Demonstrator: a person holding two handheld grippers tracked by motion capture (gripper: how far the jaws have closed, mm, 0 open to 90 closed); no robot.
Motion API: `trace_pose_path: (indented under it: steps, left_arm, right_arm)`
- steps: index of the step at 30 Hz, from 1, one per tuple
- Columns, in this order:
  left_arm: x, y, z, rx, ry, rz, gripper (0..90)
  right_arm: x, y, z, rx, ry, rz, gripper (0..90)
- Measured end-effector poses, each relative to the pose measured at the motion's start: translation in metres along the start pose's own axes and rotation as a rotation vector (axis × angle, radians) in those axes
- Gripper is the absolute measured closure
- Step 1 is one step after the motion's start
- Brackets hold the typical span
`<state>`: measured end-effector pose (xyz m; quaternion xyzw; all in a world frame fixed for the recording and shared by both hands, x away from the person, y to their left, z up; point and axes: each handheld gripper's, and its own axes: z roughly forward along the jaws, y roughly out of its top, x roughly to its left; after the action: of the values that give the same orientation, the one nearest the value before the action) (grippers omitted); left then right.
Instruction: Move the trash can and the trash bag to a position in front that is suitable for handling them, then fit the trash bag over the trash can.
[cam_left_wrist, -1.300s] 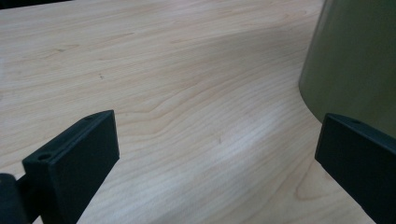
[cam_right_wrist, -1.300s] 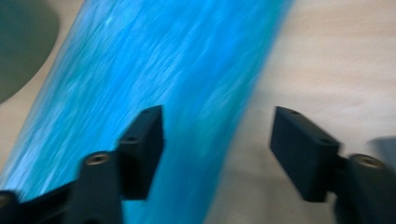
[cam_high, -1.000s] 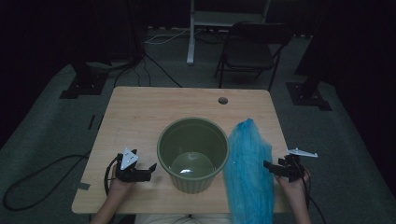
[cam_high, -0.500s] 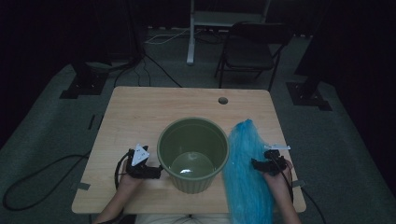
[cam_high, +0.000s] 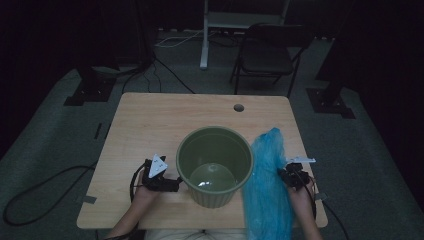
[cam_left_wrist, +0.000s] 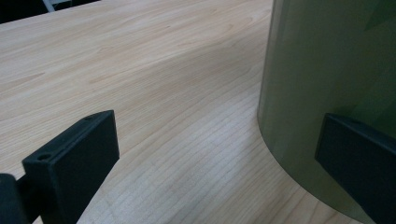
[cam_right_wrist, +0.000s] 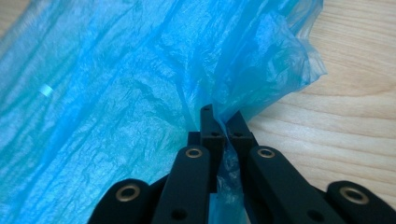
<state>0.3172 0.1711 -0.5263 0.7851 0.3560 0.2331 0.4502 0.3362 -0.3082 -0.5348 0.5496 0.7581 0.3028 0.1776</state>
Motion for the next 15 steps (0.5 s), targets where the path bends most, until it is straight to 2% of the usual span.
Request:
trace_pose_path:
  steps: [3, 4, 5, 7, 11, 15]
  left_arm:
    - [0.0, 0.0, 0.0, 0.003, -0.004, 0.003, 0.2]
    - [0.0, 0.0, -0.001, 0.005, -0.005, 0.004, 0.2]
    - [0.0, 0.0, -0.001, 0.003, -0.004, 0.006, 0.2]
    - [0.0, -0.001, -0.002, 0.006, -0.004, 0.006, 0.2]
    - [-0.001, -0.006, -0.006, 0.011, -0.003, 0.011, 0.2]
    - [0.0, -0.012, -0.013, 0.024, 0.003, 0.009, 0.2]
  right_arm:
    - [-0.004, 0.0, 0.0, -0.007, 0.029, 0.028, 90.0]
    - [-0.008, -0.002, 0.0, -0.019, 0.068, 0.055, 90.0]
    - [-0.009, -0.002, -0.002, -0.029, 0.081, 0.069, 90.0]
    - [-0.012, -0.001, -0.011, -0.072, 0.119, 0.096, 90.0]
    - [-0.016, 0.007, -0.037, -0.163, 0.158, 0.119, 90.0]
    - [-0.02, 0.018, -0.064, -0.275, 0.223, 0.132, 90.0]
